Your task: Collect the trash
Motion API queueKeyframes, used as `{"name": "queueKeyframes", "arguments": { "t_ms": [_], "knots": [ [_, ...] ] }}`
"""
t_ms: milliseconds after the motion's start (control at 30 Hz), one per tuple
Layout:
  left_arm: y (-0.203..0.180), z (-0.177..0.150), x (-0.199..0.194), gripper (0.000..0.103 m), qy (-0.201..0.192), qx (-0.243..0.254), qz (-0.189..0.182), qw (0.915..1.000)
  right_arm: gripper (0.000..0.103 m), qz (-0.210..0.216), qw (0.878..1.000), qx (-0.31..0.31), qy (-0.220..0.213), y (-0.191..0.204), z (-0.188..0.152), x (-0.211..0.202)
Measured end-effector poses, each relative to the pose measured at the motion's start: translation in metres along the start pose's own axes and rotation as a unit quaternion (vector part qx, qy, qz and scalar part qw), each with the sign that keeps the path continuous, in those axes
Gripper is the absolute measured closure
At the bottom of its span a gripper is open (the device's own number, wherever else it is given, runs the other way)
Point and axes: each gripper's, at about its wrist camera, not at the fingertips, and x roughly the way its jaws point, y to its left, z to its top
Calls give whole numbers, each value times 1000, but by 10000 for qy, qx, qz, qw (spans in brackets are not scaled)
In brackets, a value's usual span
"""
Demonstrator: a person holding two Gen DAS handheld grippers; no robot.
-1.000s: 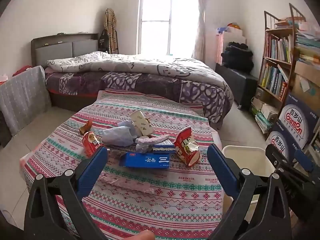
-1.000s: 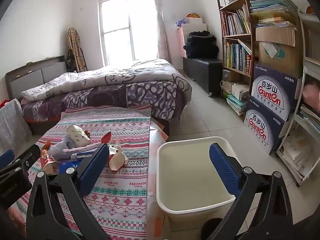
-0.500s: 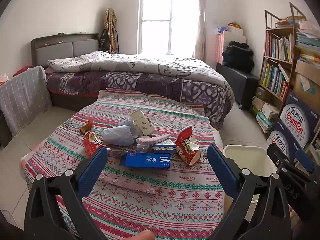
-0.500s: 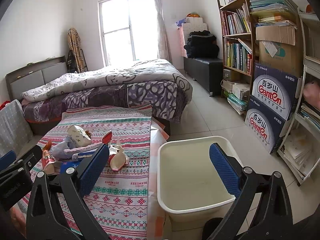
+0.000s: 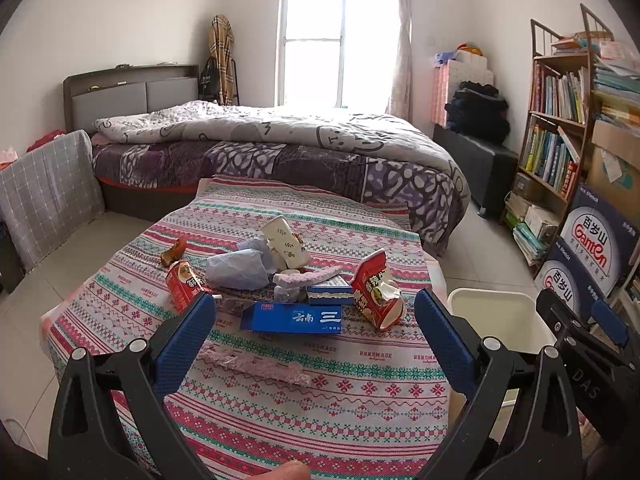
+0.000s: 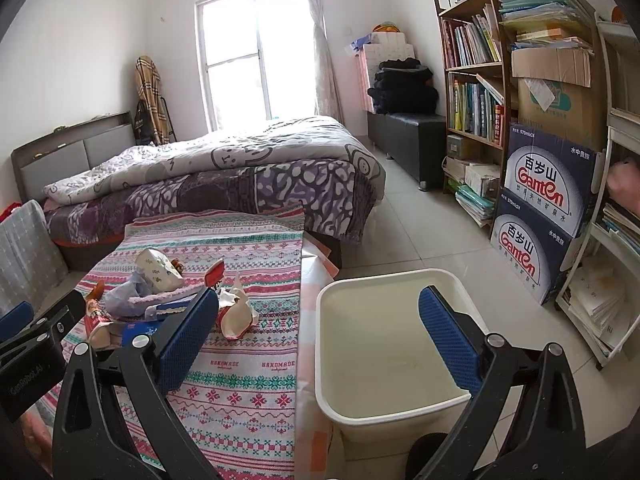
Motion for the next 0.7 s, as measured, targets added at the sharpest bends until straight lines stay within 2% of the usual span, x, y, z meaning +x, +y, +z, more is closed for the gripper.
{"name": "queueKeyframes", "arguments": {
  "t_ms": [67,100,400,500,633,700],
  "knots": [
    [0,-1,1,7,3,4,-6,10000,7,1,10000,-4,13,-2,-1,0],
    [15,-8,-3,7,14,19,-18,10000,7,4,10000,-4,14,-1,-2,0],
    [21,-8,-5,7,13,47,-23,10000,7,-23,10000,-58,23,1,-1,0],
    [67,-25,-25,7,74,33,-61,9999,7,15,10000,-21,66,2,0,1],
    [82,-18,-15,7,355,-1,-44,9994,7,168,9987,116,475,7,17,11],
    [88,-9,-10,7,411,83,63,9991,7,239,9958,54,878,12,30,19]
  ]
}}
